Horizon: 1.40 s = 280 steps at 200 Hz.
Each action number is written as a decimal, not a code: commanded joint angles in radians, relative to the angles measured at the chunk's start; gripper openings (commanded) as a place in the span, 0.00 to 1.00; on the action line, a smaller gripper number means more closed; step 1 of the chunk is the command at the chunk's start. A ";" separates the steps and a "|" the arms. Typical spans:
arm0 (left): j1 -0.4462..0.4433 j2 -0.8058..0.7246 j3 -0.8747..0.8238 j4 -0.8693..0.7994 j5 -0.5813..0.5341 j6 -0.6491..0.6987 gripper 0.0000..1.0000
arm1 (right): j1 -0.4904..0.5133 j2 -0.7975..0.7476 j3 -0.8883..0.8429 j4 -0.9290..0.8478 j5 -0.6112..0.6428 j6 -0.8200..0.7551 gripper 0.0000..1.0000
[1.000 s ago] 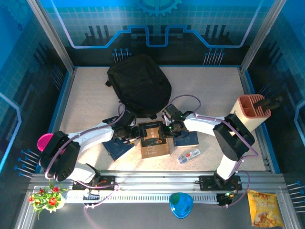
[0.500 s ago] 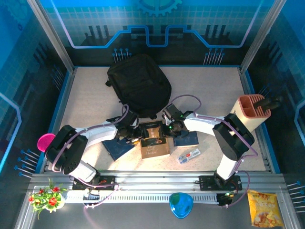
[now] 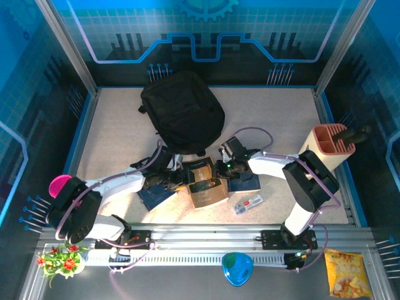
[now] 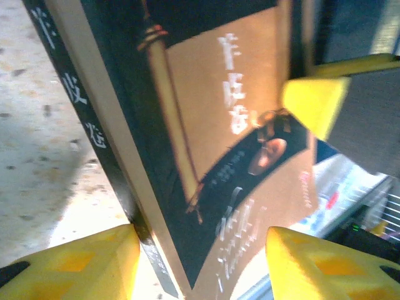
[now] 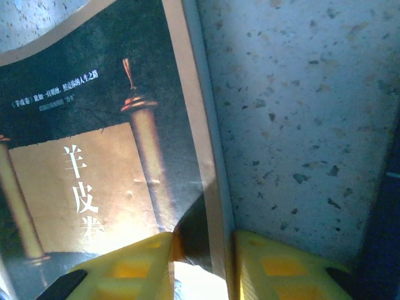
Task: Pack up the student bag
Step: Pick up the book at the center of the table.
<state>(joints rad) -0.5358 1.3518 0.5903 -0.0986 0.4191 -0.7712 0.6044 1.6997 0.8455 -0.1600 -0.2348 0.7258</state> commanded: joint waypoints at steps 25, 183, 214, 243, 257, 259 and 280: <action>-0.020 -0.041 -0.063 0.306 0.090 -0.089 0.53 | -0.007 0.031 -0.062 -0.008 0.002 0.044 0.27; -0.021 0.018 -0.038 0.208 -0.061 -0.145 0.23 | -0.024 -0.018 -0.061 -0.061 0.059 0.033 0.28; -0.020 -0.069 0.016 0.080 -0.089 -0.090 0.11 | -0.054 -0.162 -0.063 -0.048 0.047 0.012 0.43; -0.019 -0.143 0.107 -0.031 -0.096 -0.046 0.00 | -0.131 -0.292 -0.082 0.000 -0.012 0.027 0.61; -0.016 -0.161 0.169 -0.071 -0.085 -0.019 0.00 | -0.177 -0.333 -0.084 0.027 -0.053 0.043 0.68; -0.015 -0.163 0.179 -0.078 -0.083 -0.015 0.00 | -0.184 -0.338 -0.086 0.031 -0.058 0.046 0.70; 0.009 -0.167 0.294 -0.135 -0.069 0.018 0.00 | -0.239 -0.372 -0.092 0.107 -0.114 0.083 0.79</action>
<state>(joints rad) -0.5491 1.2236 0.7464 -0.1722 0.3374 -0.8291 0.4149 1.3613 0.7689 -0.1310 -0.2649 0.7692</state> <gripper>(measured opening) 0.163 0.751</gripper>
